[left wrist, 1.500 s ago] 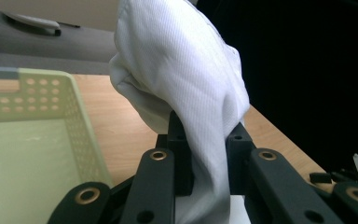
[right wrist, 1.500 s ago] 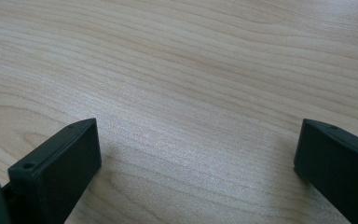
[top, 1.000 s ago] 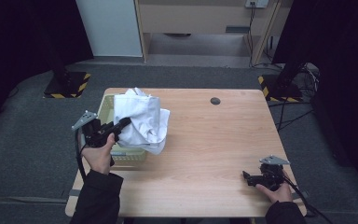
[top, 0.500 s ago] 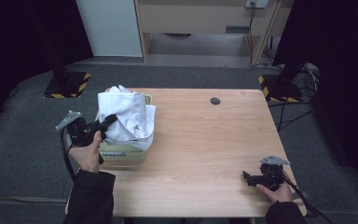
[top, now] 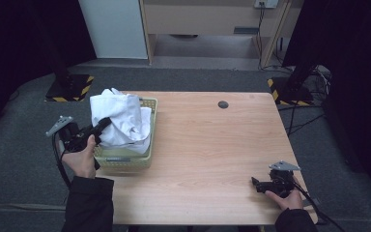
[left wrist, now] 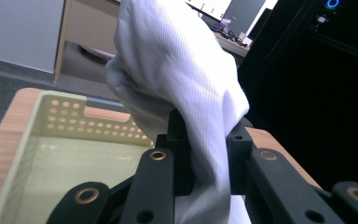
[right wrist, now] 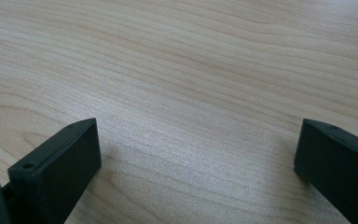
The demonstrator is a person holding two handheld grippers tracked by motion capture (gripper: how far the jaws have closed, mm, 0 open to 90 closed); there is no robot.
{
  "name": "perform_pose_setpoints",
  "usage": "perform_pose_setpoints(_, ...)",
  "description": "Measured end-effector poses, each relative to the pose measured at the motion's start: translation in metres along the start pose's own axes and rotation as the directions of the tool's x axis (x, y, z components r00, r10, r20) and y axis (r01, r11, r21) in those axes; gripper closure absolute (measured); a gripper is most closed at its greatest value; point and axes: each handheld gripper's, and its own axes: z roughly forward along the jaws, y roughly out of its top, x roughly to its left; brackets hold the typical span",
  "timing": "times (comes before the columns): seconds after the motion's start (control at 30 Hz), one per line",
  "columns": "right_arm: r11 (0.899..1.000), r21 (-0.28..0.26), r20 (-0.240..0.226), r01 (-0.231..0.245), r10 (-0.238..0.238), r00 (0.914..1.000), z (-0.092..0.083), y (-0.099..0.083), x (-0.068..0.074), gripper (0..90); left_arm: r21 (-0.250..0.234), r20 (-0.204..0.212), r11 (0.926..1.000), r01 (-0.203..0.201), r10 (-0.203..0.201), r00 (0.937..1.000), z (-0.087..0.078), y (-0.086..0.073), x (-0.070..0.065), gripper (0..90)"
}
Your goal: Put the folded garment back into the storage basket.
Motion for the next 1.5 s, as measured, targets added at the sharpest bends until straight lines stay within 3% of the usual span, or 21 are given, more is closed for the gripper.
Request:
perform_pose_setpoints(0.33,1.000,0.000,0.000,0.000,0.000,1.0000,0.000,0.000,0.000,0.7,0.011,-0.056,0.9997,-0.021,0.022,0.9982,0.006,-0.007,0.011,77.4)
perform_pose_setpoints(0.63,1.000,0.000,0.000,0.000,0.000,1.0000,0.000,0.000,0.000,0.7,0.072,-0.081,0.9971,-0.025,0.031,0.9962,0.022,-0.021,0.020,77.1)
perform_pose_setpoints(1.1,1.000,0.000,0.000,0.000,0.000,1.0000,0.000,0.000,0.000,0.6,0.168,-0.070,0.9843,-0.055,0.067,0.9953,0.048,-0.044,0.023,75.8)
perform_pose_setpoints(1.5,1.000,0.000,0.000,0.000,0.000,1.0000,0.000,0.000,0.000,0.6,0.228,-0.053,0.9724,-0.050,0.064,0.9966,0.059,-0.054,0.027,72.8)
